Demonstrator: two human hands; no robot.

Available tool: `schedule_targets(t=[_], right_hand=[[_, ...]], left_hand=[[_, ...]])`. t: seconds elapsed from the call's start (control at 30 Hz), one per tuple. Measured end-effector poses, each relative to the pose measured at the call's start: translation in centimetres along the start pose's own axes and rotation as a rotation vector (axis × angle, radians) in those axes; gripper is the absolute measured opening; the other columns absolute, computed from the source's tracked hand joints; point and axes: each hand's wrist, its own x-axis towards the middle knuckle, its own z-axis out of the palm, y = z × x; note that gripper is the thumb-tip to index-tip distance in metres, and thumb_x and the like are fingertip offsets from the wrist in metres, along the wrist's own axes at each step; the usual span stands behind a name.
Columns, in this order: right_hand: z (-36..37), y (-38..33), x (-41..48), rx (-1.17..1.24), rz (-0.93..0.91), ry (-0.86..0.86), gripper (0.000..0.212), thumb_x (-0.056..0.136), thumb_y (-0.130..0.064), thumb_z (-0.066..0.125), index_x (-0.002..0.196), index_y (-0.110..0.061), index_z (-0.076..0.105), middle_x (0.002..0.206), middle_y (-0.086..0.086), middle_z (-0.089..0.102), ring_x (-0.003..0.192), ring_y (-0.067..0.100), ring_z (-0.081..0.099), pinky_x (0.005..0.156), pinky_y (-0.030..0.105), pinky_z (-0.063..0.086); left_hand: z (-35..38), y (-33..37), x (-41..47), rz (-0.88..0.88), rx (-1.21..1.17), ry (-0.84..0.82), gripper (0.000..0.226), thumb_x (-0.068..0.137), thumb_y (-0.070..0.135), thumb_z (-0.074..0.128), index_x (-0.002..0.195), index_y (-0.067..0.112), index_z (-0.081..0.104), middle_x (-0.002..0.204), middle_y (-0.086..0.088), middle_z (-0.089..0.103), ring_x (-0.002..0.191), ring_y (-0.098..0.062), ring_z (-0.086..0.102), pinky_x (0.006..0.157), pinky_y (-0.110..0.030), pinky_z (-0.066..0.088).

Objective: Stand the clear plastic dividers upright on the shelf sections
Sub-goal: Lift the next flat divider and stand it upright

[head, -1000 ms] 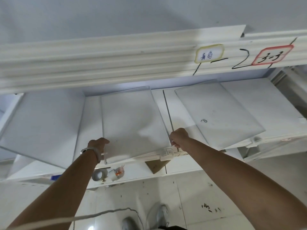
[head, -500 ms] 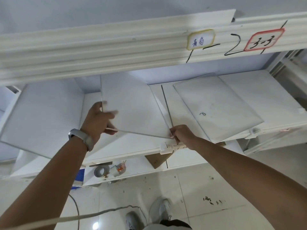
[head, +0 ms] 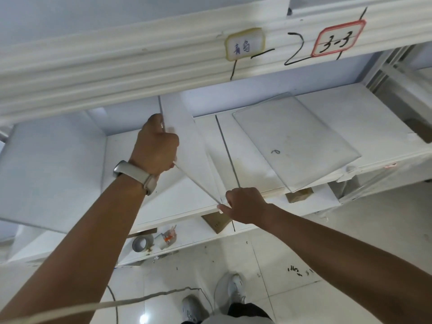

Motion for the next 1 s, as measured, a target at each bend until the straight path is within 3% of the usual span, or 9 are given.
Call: schedule_targets(t=[0.1, 0.23, 0.4, 0.6, 0.73, 0.87, 1.0], right_hand=[[0.7, -0.3, -0.2, 0.008, 0.026, 0.037, 0.043, 0.093, -0.056, 0.041, 0.072, -0.019, 0.048, 0.066, -0.001, 0.053, 0.060, 0.023, 0.049, 0.063, 0.029, 0.036], [1.4, -0.5, -0.5, -0.035, 0.038, 0.115, 0.038, 0.099, -0.039, 0.036, 0.071, -0.017, 0.050, 0.063, 0.001, 0.051, 0.059, 0.027, 0.052, 0.057, 0.029, 0.035], [1.8, -0.8, -0.4, -0.024, 0.037, 0.104, 0.035, 0.099, -0.033, 0.036, 0.072, -0.017, 0.051, 0.066, 0.003, 0.052, 0.061, 0.028, 0.051, 0.058, 0.030, 0.036], [1.8, -1.0, -0.2, -0.066, 0.078, 0.040, 0.030, 0.100, -0.028, 0.035, 0.076, -0.020, 0.051, 0.058, -0.004, 0.041, 0.060, 0.025, 0.051, 0.057, 0.028, 0.037], [1.7, -1.3, 0.0, -0.067, 0.117, 0.016, 0.029, 0.099, -0.027, 0.037, 0.082, -0.019, 0.060, 0.062, -0.004, 0.044, 0.065, 0.026, 0.062, 0.057, 0.028, 0.035], [1.4, -1.1, 0.1, -0.081, 0.133, 0.009, 0.028, 0.099, -0.029, 0.036, 0.078, -0.020, 0.053, 0.056, -0.006, 0.035, 0.059, 0.024, 0.051, 0.057, 0.028, 0.034], [1.0, -1.2, 0.0, -0.066, 0.134, 0.002, 0.033, 0.100, -0.030, 0.032, 0.075, -0.020, 0.051, 0.056, -0.005, 0.036, 0.061, 0.025, 0.052, 0.057, 0.028, 0.034]], left_hand=[[0.8, 0.6, 0.2, -0.002, -0.039, 0.003, 0.036, 0.077, -0.005, 0.041, 0.110, 0.004, 0.054, 0.094, -0.011, 0.050, 0.050, -0.022, 0.043, 0.041, -0.021, 0.029], [2.0, 1.1, 0.3, 0.014, -0.034, -0.003, 0.032, 0.076, -0.005, 0.041, 0.107, -0.002, 0.052, 0.089, -0.012, 0.050, 0.049, -0.023, 0.043, 0.040, -0.020, 0.029], [3.0, 1.3, 0.1, 0.044, -0.040, -0.024, 0.021, 0.074, -0.002, 0.041, 0.094, -0.004, 0.047, 0.070, -0.009, 0.045, 0.053, -0.025, 0.044, 0.037, -0.020, 0.029], [4.3, 2.1, 0.5, 0.063, -0.078, -0.079, 0.015, 0.072, -0.003, 0.038, 0.083, 0.003, 0.044, 0.072, -0.011, 0.040, 0.057, -0.024, 0.039, 0.038, -0.020, 0.027], [5.4, 2.1, 1.3, 0.078, -0.083, -0.100, 0.024, 0.069, 0.000, 0.037, 0.092, -0.003, 0.043, 0.078, -0.010, 0.039, 0.062, -0.025, 0.037, 0.040, -0.023, 0.026], [6.2, 2.2, 1.7, 0.085, -0.054, -0.101, 0.029, 0.068, 0.005, 0.036, 0.096, -0.001, 0.043, 0.080, -0.010, 0.037, 0.064, -0.025, 0.035, 0.042, -0.024, 0.027], [6.1, 2.1, 1.7, 0.082, -0.045, -0.110, 0.027, 0.067, 0.006, 0.034, 0.092, 0.004, 0.043, 0.078, -0.010, 0.036, 0.065, -0.025, 0.034, 0.041, -0.022, 0.027]])
